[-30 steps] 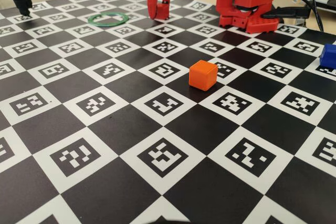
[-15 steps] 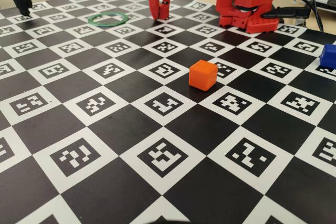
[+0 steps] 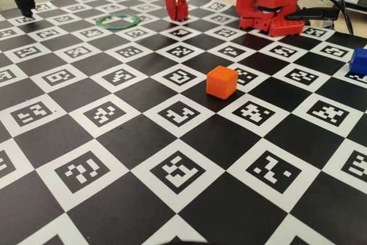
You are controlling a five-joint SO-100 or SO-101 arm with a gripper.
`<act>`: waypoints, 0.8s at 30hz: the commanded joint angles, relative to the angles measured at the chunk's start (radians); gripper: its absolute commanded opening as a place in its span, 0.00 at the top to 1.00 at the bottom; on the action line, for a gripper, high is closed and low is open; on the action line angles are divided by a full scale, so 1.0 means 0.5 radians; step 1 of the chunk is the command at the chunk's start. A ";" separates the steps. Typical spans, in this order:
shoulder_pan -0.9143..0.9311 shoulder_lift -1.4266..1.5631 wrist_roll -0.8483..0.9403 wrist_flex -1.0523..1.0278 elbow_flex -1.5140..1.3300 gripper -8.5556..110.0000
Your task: Grab the red cube then put it in the green circle then put the blue cube on top and finally the orange cube on top
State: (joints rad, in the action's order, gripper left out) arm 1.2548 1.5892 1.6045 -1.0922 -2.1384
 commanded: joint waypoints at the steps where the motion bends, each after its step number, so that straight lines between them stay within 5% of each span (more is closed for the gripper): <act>1: -0.028 0.104 0.006 -0.288 0.218 0.87; 7: -0.098 0.129 -0.178 -0.663 0.620 0.87; 24: -0.313 -0.414 -0.657 -0.887 1.727 0.87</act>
State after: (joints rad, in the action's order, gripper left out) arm 1.1290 1.3729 1.3162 -1.5171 -1.4205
